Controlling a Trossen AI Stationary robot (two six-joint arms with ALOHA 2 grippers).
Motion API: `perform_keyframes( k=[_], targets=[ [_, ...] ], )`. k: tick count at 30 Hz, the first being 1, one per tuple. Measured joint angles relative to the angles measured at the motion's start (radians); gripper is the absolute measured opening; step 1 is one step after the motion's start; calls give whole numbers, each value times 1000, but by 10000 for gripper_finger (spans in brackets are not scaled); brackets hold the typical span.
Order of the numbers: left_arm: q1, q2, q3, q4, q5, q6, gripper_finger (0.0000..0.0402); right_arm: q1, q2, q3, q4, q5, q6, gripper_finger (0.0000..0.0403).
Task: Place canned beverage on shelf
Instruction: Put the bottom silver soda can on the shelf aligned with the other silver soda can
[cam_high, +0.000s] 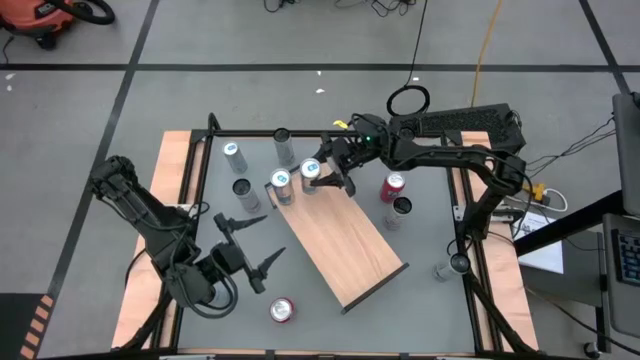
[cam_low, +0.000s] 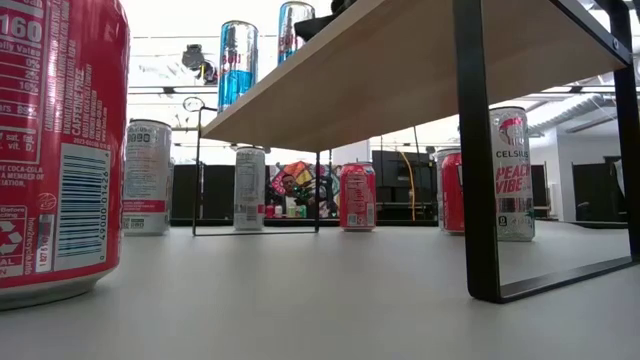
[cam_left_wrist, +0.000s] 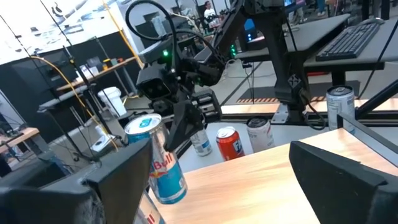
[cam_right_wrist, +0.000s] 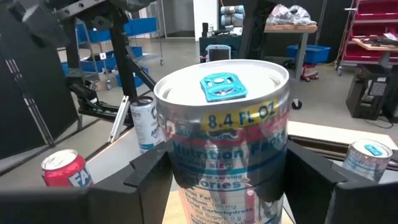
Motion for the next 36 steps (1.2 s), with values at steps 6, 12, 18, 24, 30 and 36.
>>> perform_keyframes(
  k=[6,12,18,24,30,36],
  targets=[
    [1,0,0,-37,0,-40,373,-2,0,0,-1,-9,-20,231],
    [1,0,0,-44,0,-50,373,-20,0,0,9,-12,-23,231],
    [1,0,0,-44,0,-51,373,-47,0,0,59,-13,24,231],
    [1,0,0,-43,0,-53,373,-76,0,59,2,-63,58,231],
    [1,0,0,-43,0,-53,373,-78,1,84,-43,-100,59,231],
    [1,0,0,-43,0,-55,373,-68,58,84,-51,-117,49,231]
  ],
)
